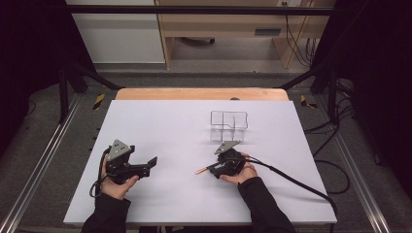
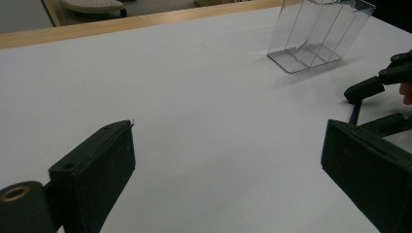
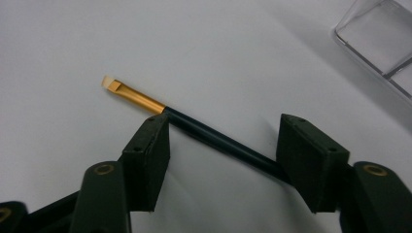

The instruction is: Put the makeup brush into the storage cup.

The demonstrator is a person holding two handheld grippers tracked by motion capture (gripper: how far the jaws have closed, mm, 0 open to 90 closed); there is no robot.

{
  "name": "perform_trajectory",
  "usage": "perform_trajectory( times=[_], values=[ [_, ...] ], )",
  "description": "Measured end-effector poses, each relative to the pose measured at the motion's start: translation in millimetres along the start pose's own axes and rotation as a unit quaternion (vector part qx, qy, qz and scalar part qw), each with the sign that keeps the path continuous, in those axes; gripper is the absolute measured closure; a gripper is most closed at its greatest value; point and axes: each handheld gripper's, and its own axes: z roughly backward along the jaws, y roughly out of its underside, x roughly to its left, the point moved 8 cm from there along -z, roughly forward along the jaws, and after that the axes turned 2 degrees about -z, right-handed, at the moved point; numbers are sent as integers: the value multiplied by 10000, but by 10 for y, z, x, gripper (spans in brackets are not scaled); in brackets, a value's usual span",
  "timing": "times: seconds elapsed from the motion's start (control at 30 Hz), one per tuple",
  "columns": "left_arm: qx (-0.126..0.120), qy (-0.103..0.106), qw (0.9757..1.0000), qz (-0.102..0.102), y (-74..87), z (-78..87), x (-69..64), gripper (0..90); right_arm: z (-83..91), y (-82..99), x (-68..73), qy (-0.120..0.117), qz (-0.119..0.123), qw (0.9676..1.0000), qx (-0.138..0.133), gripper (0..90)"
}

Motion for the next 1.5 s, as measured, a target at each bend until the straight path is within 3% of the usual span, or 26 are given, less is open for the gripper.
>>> perform_trajectory(
  times=[0.47, 0.73, 1.0, 1.23, 1.5],
  values=[
    [-2, 12, 10000, 14, 1, 2, 1, 48, 70, 26, 9, 122, -63, 9998, 129, 733],
    [-12, 13, 10000, 33, 1, 8, 9, 50, 94, 48, 29, 128, -73, 9997, 190, 831],
    [-5, 15, 10000, 34, 4, 4, 6, 51, 114, 69, 37, 120, -259, 9994, 191, 837],
    [6, 15, 10000, 32, 8, 2, 9, 51, 206, -15, 36, 51, -272, 9996, 43, 706],
    [10, 13, 10000, 32, 9, 4, 15, 51, 335, -243, -23, -29, -211, 9994, 263, 632]
  ],
)
